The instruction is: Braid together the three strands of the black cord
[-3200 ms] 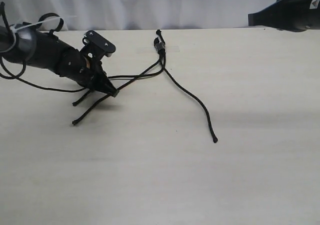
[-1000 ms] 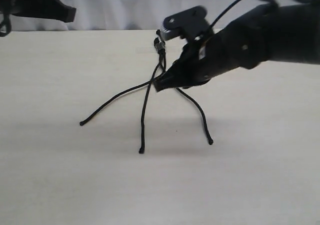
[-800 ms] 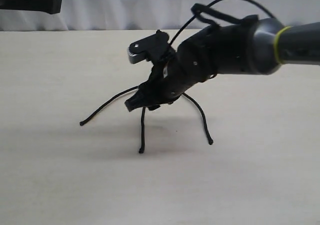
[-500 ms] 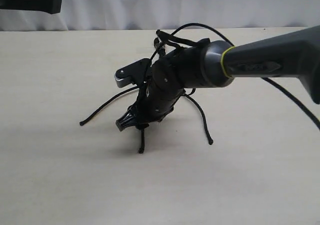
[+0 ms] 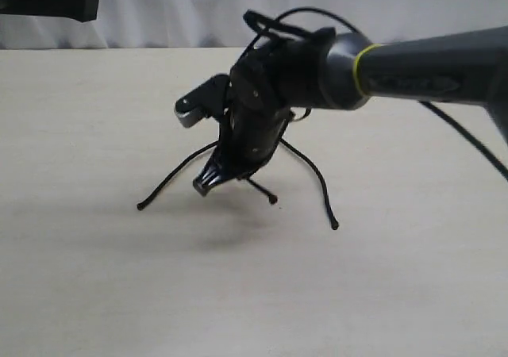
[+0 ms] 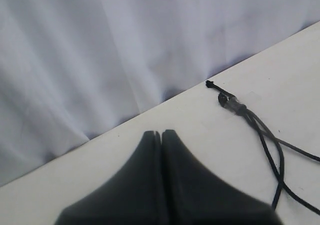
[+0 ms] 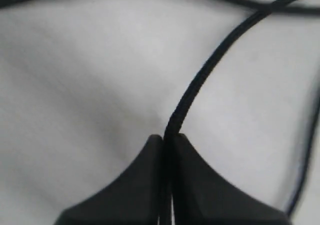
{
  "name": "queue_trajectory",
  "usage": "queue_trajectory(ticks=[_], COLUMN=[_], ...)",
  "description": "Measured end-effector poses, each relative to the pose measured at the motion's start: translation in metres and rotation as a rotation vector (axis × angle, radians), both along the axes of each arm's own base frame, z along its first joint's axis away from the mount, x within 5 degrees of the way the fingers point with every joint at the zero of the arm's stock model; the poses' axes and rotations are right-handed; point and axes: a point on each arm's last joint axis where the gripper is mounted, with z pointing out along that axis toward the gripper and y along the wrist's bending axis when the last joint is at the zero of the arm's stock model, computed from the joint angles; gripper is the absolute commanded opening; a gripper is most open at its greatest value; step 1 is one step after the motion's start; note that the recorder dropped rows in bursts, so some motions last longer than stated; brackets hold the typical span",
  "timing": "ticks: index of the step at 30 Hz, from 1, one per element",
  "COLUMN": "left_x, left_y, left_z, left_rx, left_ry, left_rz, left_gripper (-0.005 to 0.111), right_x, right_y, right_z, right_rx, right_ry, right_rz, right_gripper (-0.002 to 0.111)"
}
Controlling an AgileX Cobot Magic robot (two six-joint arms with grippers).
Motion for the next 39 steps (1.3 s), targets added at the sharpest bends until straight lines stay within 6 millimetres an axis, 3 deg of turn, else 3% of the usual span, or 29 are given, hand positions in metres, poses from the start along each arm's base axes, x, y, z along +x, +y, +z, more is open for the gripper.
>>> queue_trajectory(ticks=[1,3,5,9,12,14,18,21,26,30,35,39], left_x=[0.000,0.000,0.000,0.000,0.000,0.000,0.000,0.000,0.000,0.000,0.000,0.000], left_y=[0.000,0.000,0.000,0.000,0.000,0.000,0.000,0.000,0.000,0.000,0.000,0.000], left_z=[0.000,0.000,0.000,0.000,0.000,0.000,0.000,0.000,0.000,0.000,0.000,0.000], left_rx=[0.000,0.000,0.000,0.000,0.000,0.000,0.000,0.000,-0.001,-0.001,-0.001,-0.001], left_ry=[0.000,0.000,-0.002,-0.002,-0.002,-0.002,-0.002,-0.002,-0.004,-0.004,-0.006,-0.006], left_rz=[0.000,0.000,0.000,0.000,0.000,0.000,0.000,0.000,0.000,0.000,0.000,0.000], left_gripper=[0.000,0.000,0.000,0.000,0.000,0.000,0.000,0.000,0.000,0.000,0.000,0.000], right_x=[0.005,0.014,0.030,0.065,0.076,0.077,0.072,0.063,0.035,0.019,0.031,0.045], right_y=[-0.006,-0.024,-0.048,-0.093,-0.108,-0.110,-0.107,-0.097,-0.061,-0.037,-0.054,-0.083], right_z=[0.025,0.046,0.048,0.010,-0.031,-0.049,-0.057,-0.055,-0.049,-0.024,0.023,0.027], right_rx=[-0.047,-0.174,-0.278,-0.278,-0.286,-0.299,-0.269,-0.212,-0.056,0.031,0.096,0.086], right_ry=[-0.075,-0.172,-0.221,-0.160,-0.078,-0.038,0.026,0.123,0.298,0.280,0.116,0.092], right_rz=[0.029,0.064,0.056,-0.050,-0.081,-0.082,-0.079,-0.031,0.124,0.207,0.163,0.096], right_gripper=[0.004,0.004,0.004,0.004,0.004,0.004,0.004,0.004,0.004,0.004,0.004,0.004])
